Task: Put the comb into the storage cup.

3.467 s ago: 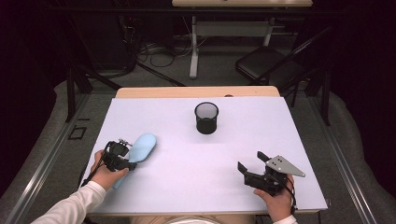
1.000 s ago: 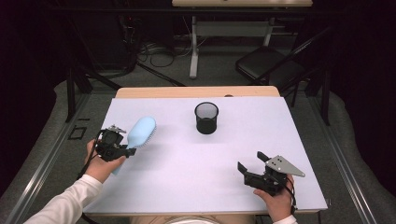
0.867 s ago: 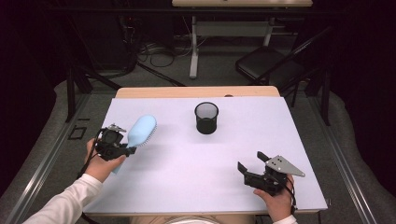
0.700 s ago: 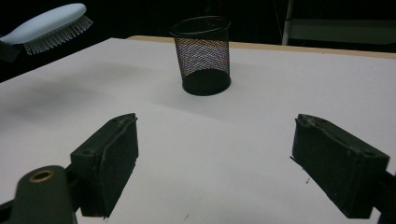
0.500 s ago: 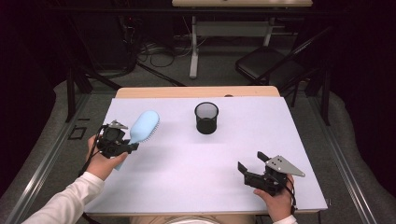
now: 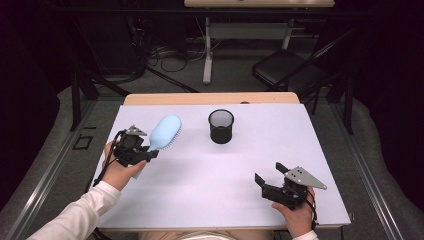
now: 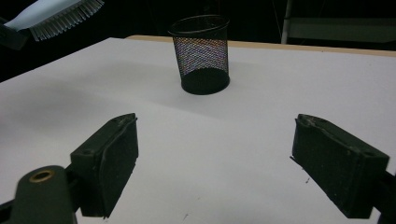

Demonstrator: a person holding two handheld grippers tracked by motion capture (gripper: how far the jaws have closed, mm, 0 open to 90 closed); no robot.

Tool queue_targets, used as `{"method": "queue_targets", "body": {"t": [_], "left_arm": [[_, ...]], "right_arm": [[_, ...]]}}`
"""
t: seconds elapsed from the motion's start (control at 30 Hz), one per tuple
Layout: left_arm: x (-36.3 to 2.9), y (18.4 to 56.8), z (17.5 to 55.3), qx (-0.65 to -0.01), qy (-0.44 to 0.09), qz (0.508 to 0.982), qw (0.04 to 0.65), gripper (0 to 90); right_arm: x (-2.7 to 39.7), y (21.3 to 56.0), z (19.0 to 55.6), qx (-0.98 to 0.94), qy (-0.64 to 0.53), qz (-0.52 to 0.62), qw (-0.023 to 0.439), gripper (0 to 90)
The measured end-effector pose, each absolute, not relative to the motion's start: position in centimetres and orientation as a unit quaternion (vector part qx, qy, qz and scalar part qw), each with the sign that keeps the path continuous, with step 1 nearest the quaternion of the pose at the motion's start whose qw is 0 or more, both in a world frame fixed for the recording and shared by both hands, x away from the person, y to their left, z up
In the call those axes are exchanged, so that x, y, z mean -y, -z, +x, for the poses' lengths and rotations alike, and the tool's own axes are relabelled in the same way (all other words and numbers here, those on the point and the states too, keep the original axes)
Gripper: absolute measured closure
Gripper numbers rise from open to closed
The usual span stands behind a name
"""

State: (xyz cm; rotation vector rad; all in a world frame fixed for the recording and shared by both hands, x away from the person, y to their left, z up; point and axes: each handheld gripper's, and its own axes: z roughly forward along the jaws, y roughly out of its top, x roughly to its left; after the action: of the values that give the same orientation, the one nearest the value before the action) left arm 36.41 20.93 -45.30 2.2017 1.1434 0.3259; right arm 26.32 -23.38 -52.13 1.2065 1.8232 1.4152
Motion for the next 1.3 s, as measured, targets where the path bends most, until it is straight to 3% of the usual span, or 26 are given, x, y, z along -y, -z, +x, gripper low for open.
{"method": "queue_targets", "body": {"t": [1.3], "left_arm": [[-14.6,44.0,36.3,-0.370,-0.117,0.840,0.380,69.5]], "right_arm": [[23.4,52.1,26.3,-0.675,-0.526,0.444,0.266,14.3]]}}
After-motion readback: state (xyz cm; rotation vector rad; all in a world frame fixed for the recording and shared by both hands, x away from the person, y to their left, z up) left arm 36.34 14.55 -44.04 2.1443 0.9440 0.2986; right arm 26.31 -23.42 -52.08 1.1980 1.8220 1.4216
